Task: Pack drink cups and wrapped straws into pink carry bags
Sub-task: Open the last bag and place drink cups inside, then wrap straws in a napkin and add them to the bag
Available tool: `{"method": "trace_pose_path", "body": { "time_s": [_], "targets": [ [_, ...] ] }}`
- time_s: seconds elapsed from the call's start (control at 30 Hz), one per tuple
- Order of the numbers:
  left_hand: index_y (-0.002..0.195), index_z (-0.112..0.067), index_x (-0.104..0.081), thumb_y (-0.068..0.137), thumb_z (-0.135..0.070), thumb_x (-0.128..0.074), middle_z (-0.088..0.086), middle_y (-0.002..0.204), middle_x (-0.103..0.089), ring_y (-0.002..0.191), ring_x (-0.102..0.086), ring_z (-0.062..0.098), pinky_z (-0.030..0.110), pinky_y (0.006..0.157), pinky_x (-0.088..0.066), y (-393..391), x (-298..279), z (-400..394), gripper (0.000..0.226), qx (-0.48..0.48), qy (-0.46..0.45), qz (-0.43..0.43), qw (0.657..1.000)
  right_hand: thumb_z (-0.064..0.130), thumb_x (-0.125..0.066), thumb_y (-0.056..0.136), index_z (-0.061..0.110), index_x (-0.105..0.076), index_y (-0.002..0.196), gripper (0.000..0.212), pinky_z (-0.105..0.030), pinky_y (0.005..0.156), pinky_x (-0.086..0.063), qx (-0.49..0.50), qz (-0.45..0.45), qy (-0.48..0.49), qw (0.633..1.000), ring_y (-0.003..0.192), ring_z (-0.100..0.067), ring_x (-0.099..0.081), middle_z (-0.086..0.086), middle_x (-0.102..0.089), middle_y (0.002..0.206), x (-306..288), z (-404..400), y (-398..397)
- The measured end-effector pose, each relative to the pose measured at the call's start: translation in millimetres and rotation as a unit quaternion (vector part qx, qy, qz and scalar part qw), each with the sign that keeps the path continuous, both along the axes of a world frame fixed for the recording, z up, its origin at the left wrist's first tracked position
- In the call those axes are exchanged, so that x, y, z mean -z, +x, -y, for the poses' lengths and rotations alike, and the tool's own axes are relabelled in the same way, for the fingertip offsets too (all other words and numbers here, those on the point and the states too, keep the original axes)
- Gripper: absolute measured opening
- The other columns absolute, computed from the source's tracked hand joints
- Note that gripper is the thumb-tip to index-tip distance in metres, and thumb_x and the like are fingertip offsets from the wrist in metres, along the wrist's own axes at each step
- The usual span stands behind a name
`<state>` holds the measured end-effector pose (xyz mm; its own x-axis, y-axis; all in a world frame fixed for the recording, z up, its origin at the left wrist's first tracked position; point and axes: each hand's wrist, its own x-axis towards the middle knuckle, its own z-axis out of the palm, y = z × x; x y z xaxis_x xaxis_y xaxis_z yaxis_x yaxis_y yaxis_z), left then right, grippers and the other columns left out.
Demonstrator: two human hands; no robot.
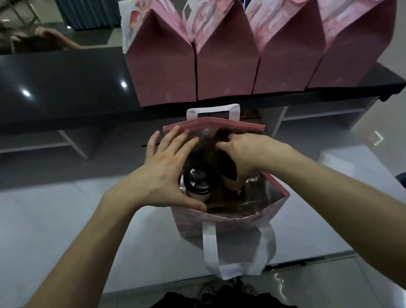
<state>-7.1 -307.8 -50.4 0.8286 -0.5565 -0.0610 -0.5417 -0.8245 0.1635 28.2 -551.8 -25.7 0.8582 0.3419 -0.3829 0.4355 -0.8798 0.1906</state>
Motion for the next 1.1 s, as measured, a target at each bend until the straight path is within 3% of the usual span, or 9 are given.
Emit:
{"method": "trace_pose_path", "body": {
  "time_s": [0.17, 0.37, 0.5, 0.6, 0.67, 0.73, 0.83, 0.97, 1.1],
  "targets": [
    [0.174, -0.031, 0.007, 0.054, -0.11, -0.052, -0.001, 0.182, 0.015, 0.16, 0.038, 0.014, 0.055, 0.129, 0.025, 1.2, -3.7, 2.5, 0.155, 0.007, 0.011, -0.008, 1.0, 0.048, -0.098, 0.069, 0.031, -0.034, 0.165, 0.116, -0.041, 0.082, -0.056, 0.002, -0.015, 0.0, 1.0, 0.113, -0.031, -0.064, -0.007, -0.057, 0.133, 25.2, 3.2, 6.1],
    [0.174, -0.03, 0.008, 0.055, -0.111, -0.045, 0.001, 0.182, 0.018, 0.159, 0.04, 0.014, 0.055, 0.129, 0.024, 3.3, -6.6, 3.8, 0.153, 0.001, 0.023, -0.021, 1.0, 0.045, -0.098, 0.069, 0.024, -0.042, 0.159, 0.107, -0.035, 0.071, -0.047, -0.013, -0.041, -0.017, 0.999, 0.091, -0.024, -0.055, -0.007, -0.064, 0.122, 43.7, 0.1, 7.5],
    [0.174, -0.032, 0.005, 0.062, -0.106, -0.054, 0.0, 0.182, 0.017, 0.16, 0.039, 0.015, 0.053, 0.13, 0.024, 1.5, -10.5, 6.0, 0.147, 0.002, 0.028, -0.034, 0.999, 0.049, -0.094, 0.075, 0.023, -0.048, 0.155, 0.097, -0.034, 0.074, -0.047, -0.01, -0.061, -0.02, 0.998, 0.092, -0.022, -0.055, -0.005, -0.066, 0.124, 32.1, -3.3, 2.6],
    [0.171, -0.034, -0.023, 0.081, -0.084, -0.069, 0.0, 0.179, -0.02, 0.168, 0.005, 0.019, 0.051, 0.135, 0.008, 0.8, -22.5, 10.9, 0.113, -0.01, 0.012, -0.003, 1.0, 0.058, -0.088, 0.08, 0.027, -0.061, 0.137, 0.071, -0.038, 0.082, -0.056, 0.022, -0.056, 0.088, 0.994, 0.098, -0.022, -0.065, -0.001, -0.071, 0.12, 1.3, 6.7, -5.3],
    [0.157, -0.037, -0.049, 0.088, -0.069, -0.074, -0.008, 0.155, -0.056, 0.151, -0.04, 0.016, 0.046, 0.13, -0.025, 0.7, -36.6, 18.3, 0.08, -0.016, -0.02, 0.029, 0.999, 0.052, -0.078, 0.093, 0.029, -0.067, 0.122, 0.038, -0.039, 0.086, -0.06, 0.03, -0.001, 0.217, 0.976, 0.096, -0.018, -0.068, 0.003, -0.073, 0.112, -25.2, 26.7, -13.0],
    [0.141, -0.037, -0.064, 0.091, -0.06, -0.075, -0.016, 0.121, -0.07, 0.113, -0.066, 0.01, 0.04, 0.105, -0.055, 0.1, -52.5, 33.3, 0.056, -0.029, -0.066, 0.031, 0.997, 0.04, -0.072, 0.1, 0.032, -0.073, 0.107, 0.011, -0.025, 0.081, -0.06, 0.058, 0.06, 0.38, 0.921, 0.089, -0.007, -0.071, 0.011, -0.076, 0.099, -48.4, 55.8, -24.3],
    [0.133, -0.037, -0.069, 0.093, -0.055, -0.077, -0.017, 0.106, -0.073, 0.097, -0.07, 0.008, 0.039, 0.088, -0.062, -0.4, -70.0, 71.7, 0.045, -0.015, -0.083, 0.024, 0.996, 0.034, -0.071, 0.099, 0.031, -0.075, 0.095, 0.006, -0.013, 0.074, -0.056, 0.105, 0.162, 0.531, 0.825, 0.083, -0.003, -0.075, 0.014, -0.078, 0.086, -56.3, 111.6, -33.2],
    [0.131, -0.032, -0.071, 0.097, -0.051, -0.075, -0.015, 0.111, -0.073, 0.101, -0.069, 0.009, 0.039, 0.09, -0.059, 7.3, -76.9, 133.7, 0.04, 0.011, -0.087, 0.013, 0.996, 0.027, -0.072, 0.096, 0.022, -0.075, 0.093, 0.007, -0.025, 0.072, -0.052, 0.252, 0.227, 0.435, 0.834, 0.081, -0.014, -0.073, 0.011, -0.074, 0.082, 11.2, 197.6, -4.5],
    [0.136, -0.032, -0.067, 0.099, -0.054, -0.072, -0.014, 0.115, -0.072, 0.103, -0.069, 0.011, 0.042, 0.094, -0.058, 13.3, -72.1, 192.2, 0.044, 0.003, -0.059, 0.009, 0.998, 0.021, -0.072, 0.094, 0.007, -0.075, 0.088, 0.016, -0.033, 0.072, -0.054, 0.367, 0.124, 0.303, 0.871, 0.086, -0.035, -0.073, -0.015, -0.076, 0.086, 109.4, 260.5, 15.5]
  ]
}}
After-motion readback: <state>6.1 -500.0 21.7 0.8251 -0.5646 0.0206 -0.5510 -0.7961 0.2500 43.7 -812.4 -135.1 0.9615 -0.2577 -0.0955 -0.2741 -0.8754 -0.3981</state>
